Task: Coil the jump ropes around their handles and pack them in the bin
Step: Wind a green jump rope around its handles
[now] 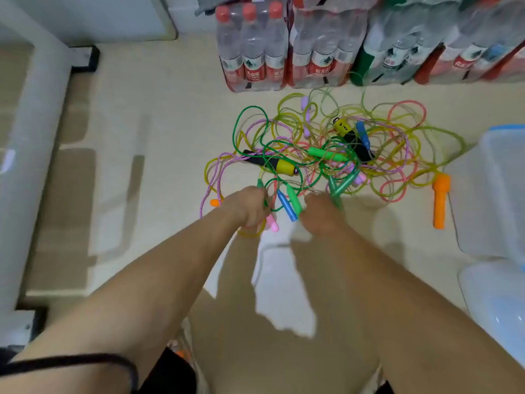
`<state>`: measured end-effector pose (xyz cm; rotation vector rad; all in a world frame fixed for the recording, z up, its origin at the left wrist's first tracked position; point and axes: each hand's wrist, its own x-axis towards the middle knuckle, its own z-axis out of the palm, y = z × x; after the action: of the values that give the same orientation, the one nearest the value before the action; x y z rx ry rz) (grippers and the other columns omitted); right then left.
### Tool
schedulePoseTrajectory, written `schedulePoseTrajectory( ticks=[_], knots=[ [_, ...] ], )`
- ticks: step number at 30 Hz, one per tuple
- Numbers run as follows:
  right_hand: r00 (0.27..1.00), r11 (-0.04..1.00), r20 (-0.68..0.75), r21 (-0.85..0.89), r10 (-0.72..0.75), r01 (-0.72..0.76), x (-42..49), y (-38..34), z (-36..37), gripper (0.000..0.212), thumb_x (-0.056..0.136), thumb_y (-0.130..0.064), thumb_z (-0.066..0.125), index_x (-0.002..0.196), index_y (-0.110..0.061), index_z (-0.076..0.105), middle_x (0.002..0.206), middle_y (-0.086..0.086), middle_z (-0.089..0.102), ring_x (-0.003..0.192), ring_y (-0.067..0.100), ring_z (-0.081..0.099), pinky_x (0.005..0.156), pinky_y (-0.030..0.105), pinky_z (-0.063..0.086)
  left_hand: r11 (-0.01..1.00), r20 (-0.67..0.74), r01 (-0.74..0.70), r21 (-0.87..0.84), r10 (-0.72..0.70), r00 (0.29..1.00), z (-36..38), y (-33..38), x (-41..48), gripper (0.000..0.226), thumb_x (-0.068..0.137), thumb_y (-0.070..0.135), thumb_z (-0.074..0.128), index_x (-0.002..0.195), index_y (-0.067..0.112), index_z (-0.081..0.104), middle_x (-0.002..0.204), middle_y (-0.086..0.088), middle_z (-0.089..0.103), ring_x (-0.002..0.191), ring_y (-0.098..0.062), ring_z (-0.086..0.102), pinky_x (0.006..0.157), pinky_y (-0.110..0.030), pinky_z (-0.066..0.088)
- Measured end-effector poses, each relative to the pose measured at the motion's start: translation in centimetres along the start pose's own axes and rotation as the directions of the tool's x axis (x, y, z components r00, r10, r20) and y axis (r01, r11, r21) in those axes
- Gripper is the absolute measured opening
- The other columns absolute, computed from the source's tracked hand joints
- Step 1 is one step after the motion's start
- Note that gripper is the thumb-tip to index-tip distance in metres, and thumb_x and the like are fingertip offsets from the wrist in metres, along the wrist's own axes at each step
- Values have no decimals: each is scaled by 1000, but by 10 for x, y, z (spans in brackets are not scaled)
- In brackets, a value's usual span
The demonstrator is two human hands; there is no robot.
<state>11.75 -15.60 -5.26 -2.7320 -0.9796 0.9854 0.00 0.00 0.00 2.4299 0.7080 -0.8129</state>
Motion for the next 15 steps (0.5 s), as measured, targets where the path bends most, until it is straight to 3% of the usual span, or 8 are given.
schedulePoseTrajectory(
  ticks=[4,8,11,13,15],
  knots=[
    [994,987,-62,133,95,-86,12,-5,22,29,96,-26,55,118,-8,57,122,13,61,112,35,60,84,39,50,999,-114,-39,6,39,993,18,-5,6,25,93,33,51,109,19,64,100,-5,54,101,-29,57,82,-38,50],
    [989,985,-82,133,124,-113,18,-14,32,31,95,-22,59,123,-9,55,126,13,60,117,34,59,83,38,50,998,-103,-53,-25,50,993,23,-7,8,26,94,29,53,115,17,63,114,-7,58,106,-29,57,86,-36,49],
    [986,966,-9,200,169,-164,16,-16,33,27,92,-15,59,118,-9,58,120,12,63,112,33,62,80,35,48,993,-168,-60,-102,42,985,19,-3,3,22,94,25,52,107,16,67,109,-6,64,102,-27,59,85,-35,50],
    [990,923,32,358,141,-143,9,-16,26,14,91,-14,60,104,-12,63,106,10,68,102,33,65,78,34,49,970,-196,-21,-240,-27,980,12,4,-3,18,92,22,54,98,14,69,101,-5,68,98,-26,61,82,-34,50],
    [996,785,71,613,59,-90,-10,-16,12,8,90,-10,67,88,-17,62,80,-1,64,81,23,65,76,33,51,896,-140,63,-440,-138,981,2,12,-9,24,94,28,54,94,9,69,94,-9,72,95,-29,63,82,-36,50]
  ],
)
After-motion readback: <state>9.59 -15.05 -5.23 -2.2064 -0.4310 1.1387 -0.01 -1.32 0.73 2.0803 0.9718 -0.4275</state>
